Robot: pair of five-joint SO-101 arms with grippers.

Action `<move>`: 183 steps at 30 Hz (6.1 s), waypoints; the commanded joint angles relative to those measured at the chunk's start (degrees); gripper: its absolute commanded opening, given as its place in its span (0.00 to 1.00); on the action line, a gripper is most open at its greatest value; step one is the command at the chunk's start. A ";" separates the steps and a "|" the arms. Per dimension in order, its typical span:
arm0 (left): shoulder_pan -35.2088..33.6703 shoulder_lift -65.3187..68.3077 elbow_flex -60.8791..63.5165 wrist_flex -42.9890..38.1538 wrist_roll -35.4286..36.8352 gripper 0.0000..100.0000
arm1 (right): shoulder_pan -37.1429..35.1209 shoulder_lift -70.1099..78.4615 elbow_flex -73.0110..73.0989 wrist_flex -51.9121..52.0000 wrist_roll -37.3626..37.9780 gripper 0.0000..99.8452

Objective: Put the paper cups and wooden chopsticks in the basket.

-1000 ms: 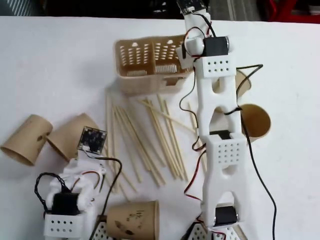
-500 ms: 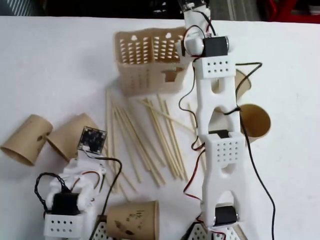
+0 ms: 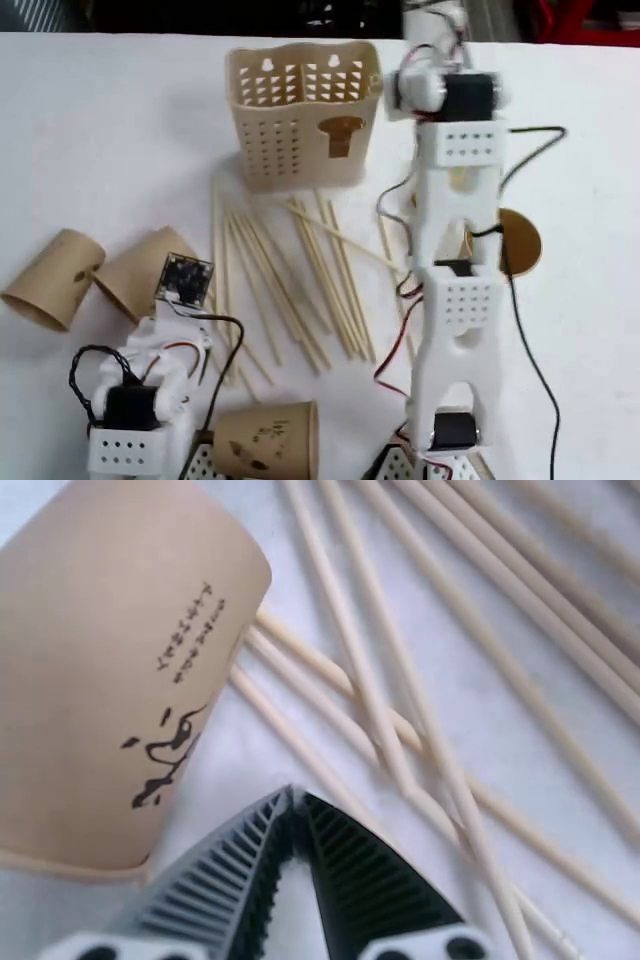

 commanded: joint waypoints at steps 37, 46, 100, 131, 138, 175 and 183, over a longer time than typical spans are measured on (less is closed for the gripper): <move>0.84 -0.57 -0.18 0.18 0.53 0.03 | 10.42 -30.81 76.48 -5.76 7.38 0.12; 0.84 -0.57 -0.18 0.18 0.53 0.03 | 10.51 -43.30 74.99 -2.86 14.59 0.02; 0.84 -0.57 -0.18 0.18 0.44 0.03 | -17.10 -26.68 9.05 0.48 20.57 0.19; -3.38 -0.57 -22.68 1.14 -12.66 0.03 | -10.15 -75.12 97.14 -4.18 11.25 0.11; -13.67 -0.57 -34.55 1.49 -26.46 0.03 | -8.84 -75.03 110.86 -13.67 8.35 0.11; -34.33 62.64 -64.79 7.91 -72.00 0.30 | -5.67 -74.59 122.20 -25.54 8.35 0.11; -28.88 68.18 -60.22 -0.44 -68.40 0.28 | -5.58 -74.59 122.37 -25.89 8.35 0.11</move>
